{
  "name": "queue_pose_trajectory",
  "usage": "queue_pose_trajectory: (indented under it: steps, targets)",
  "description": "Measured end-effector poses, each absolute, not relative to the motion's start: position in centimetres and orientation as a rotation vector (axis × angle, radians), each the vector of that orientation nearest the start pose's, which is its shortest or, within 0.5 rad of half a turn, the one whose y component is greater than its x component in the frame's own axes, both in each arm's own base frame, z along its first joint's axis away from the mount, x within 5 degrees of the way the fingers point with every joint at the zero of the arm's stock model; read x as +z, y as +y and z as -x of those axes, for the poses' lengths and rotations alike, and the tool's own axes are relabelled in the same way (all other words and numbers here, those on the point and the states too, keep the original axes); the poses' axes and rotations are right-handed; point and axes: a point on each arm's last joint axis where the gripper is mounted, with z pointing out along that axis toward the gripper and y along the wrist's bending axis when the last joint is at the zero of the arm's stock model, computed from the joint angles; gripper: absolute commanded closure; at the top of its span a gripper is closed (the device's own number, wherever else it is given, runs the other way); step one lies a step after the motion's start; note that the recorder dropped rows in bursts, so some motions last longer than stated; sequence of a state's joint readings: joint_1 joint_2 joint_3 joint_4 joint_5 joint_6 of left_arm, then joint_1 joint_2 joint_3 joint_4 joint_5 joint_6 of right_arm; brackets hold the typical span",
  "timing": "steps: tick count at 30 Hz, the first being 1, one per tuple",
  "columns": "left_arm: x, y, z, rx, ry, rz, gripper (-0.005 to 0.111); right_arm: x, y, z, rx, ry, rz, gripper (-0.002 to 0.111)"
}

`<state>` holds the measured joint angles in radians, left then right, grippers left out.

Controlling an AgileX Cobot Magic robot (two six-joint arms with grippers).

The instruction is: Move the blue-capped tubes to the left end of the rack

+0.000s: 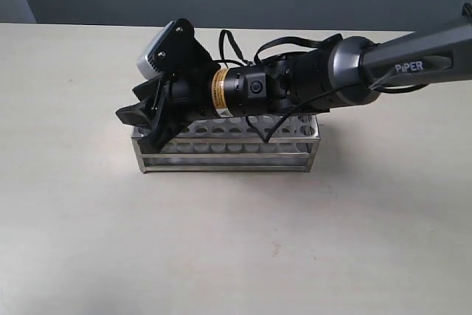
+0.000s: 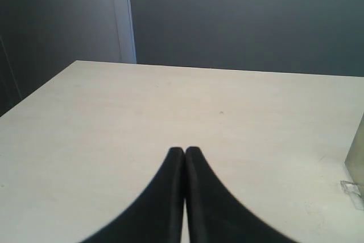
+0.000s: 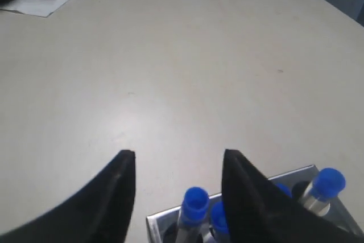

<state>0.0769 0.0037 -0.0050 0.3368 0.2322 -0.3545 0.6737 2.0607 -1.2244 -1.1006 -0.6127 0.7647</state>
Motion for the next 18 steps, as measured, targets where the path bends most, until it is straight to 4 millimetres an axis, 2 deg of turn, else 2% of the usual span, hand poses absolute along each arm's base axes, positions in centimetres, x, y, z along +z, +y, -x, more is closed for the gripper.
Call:
queue_pose_trajectory:
  steps: [1, 2, 4, 6, 7, 8, 9, 10, 11, 12, 13, 15, 18]
  targets:
    - [19.5, 1.1, -5.5, 0.103, 1.696, 0.144, 0.106, 17.1, 30.8, -31.2, 0.805, 1.639, 1.2, 0.098]
    - [19.5, 1.1, -5.5, 0.103, 1.696, 0.144, 0.106, 17.9, 30.6, -31.2, 0.797, 1.637, 1.187, 0.108]
    - [19.5, 1.1, -5.5, 0.103, 1.696, 0.144, 0.106, 20.2, 29.9, -31.4, 0.766, 1.62, 1.151, 0.109]
    - [19.5, 1.1, -5.5, 0.103, 1.696, 0.144, 0.106, 23.7, 28.3, -31.2, 0.725, 1.592, 1.091, 0.109]
    - [19.5, 1.1, -5.5, 0.103, 1.696, 0.144, 0.106, 27.5, 25.6, -30.8, 0.661, 1.582, 1.008, 0.109]
    - [19.5, 1.1, -5.5, 0.103, 1.696, 0.144, 0.106, 29.2, 23.9, -30.3, 0.622, 1.581, 0.962, 0.109]
    - [19.5, 1.1, -5.5, 0.103, 1.696, 0.144, 0.106, 31.9, 20.6, -29.1, 0.544, 1.588, 0.868, 0.109]
    - [19.5, 1.1, -5.5, 0.103, 1.696, 0.144, 0.106, 33.1, 18.7, -28.1, 0.499, 1.594, 0.812, 0.109]
    - [19.5, 1.1, -5.5, 0.103, 1.696, 0.144, 0.106, 34.6, 15.7, -25.8, 0.425, 1.618, 0.703, 0.109]
    - [19.5, 1.1, -5.5, 0.103, 1.696, 0.144, 0.106, 35.2, 14.3, -24.4, 0.399, 1.618, 0.651, 0.109]
    - [19.5, 1.1, -5.5, 0.103, 1.696, 0.144, 0.106, 36.2, 12.2, -21.5, 0.379, 1.601, 0.566, 0.109]
    - [19.5, 1.1, -5.5, 0.103, 1.696, 0.144, 0.106, 36.0, 9.8, -17.8, 0.388, 1.585, 0.479, 0.109]
    - [19.5, 1.1, -5.5, 0.103, 1.696, 0.144, 0.106, 35.3, 7.9, -14.5, 0.391, 1.55, 0.434, 0.109]
